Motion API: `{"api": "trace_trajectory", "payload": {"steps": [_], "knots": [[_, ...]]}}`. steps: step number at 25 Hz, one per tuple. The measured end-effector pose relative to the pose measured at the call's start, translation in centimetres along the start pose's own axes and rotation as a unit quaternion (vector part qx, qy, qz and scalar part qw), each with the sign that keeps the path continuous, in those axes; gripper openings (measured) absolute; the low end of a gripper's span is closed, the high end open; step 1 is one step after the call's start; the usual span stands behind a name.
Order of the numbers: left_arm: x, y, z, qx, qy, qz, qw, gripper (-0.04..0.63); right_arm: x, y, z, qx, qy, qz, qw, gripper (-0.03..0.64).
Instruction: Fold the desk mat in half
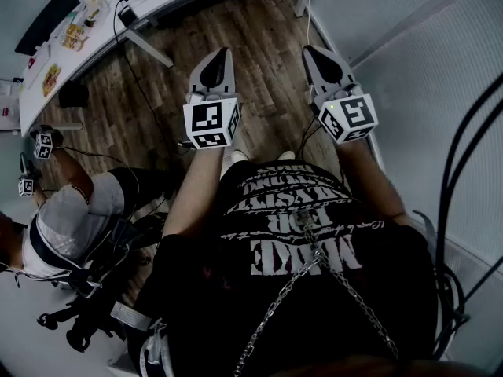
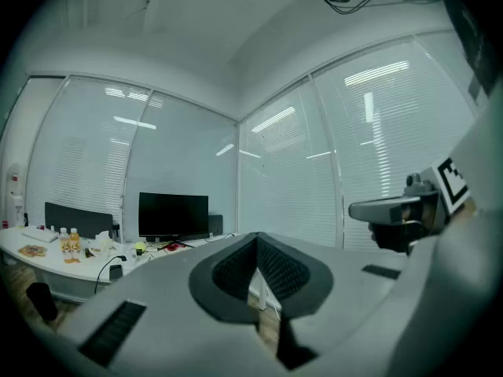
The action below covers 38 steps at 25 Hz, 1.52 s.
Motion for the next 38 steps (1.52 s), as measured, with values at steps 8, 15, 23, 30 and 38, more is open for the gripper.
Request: {"api": "trace_trajectory", "payload": {"steps": [8,15,23,30,38], "knots": [[4.2,0.1,3.8,-0.015,0.016,0.002,0.9997,0.006,5.7,0.3,-3.0,-0.004,0.005,0.002,1.000,-0.002],[8.9,2.8,5.2,-0.022,0.025,0.049,0.9983,0.007,9.4,2.0,-4.6,-0.002,0.016,0.008,1.000,-0.002],[10.5,3.5,5.0,-0.032,0.031,0.066,0.9968,0.007,10.6,2.3,-5.5,0.006,0.025,0.013,1.000,-0.002],[10.3,4.9,3.9,-0.017,0.028,0.064,0.9974,0.006,9.3,3.0,-6.4,0.020,0.027,0.022,0.999,-0.002],[11.5,6.5,1.1,0.010,0.009,0.046,0.9989,0.006,7.7,4.1,-10.0,0.036,-0.001,0.036,0.999,-0.002]]}}
Point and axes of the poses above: the fingertips, and each gripper's own axes: z backward along the fingers, x to its left, y out of its underside, the point moved 2 cm from there along z, backward along the fingers, and after that the axes turned 15 degrees about -z, right-handed, at the moved point
